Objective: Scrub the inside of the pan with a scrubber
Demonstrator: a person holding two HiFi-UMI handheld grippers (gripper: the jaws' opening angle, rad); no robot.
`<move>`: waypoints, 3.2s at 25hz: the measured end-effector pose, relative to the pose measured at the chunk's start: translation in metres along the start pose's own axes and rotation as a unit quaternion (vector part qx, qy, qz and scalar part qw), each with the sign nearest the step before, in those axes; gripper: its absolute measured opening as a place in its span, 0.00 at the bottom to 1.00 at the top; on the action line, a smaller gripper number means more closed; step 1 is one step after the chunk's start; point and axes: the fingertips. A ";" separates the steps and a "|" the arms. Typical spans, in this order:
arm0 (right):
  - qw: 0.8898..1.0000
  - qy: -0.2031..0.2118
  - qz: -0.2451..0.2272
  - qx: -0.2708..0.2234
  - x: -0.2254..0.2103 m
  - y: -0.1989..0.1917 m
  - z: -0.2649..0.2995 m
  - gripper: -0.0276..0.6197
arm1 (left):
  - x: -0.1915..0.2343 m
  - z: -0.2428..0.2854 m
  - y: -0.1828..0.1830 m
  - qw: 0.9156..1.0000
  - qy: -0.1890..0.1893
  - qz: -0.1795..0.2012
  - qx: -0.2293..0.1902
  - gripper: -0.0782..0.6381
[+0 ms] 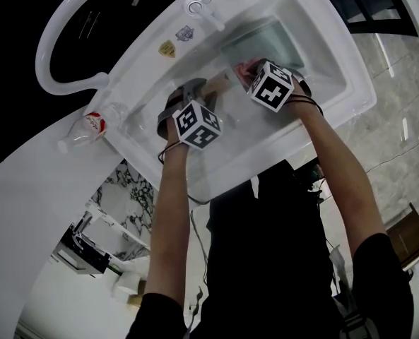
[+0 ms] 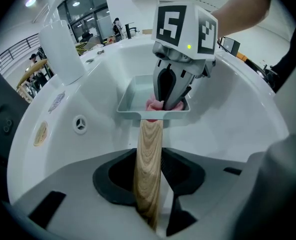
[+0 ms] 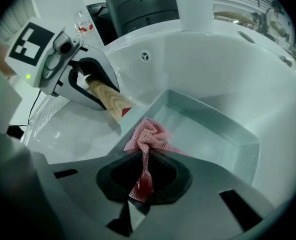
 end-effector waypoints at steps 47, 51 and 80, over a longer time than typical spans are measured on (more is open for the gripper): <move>0.959 -0.016 -0.068 0.276 -0.054 -0.105 -0.028 0.11 | -0.005 0.013 -0.014 0.997 0.002 0.054 0.063 0.29; 0.957 -0.044 -0.085 0.274 -0.067 -0.105 -0.029 0.11 | -0.005 0.013 -0.013 0.996 0.000 0.056 0.064 0.28; 0.964 -0.241 -0.082 0.079 -0.127 0.008 -0.003 0.11 | -0.007 0.014 -0.015 0.994 0.006 0.077 0.076 0.27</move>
Point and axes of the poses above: the fingertips, and each gripper's own axes: z forward along the fingers, x to its left, y out of its top, and after that the axes turned 6 degrees about -y, right-handed
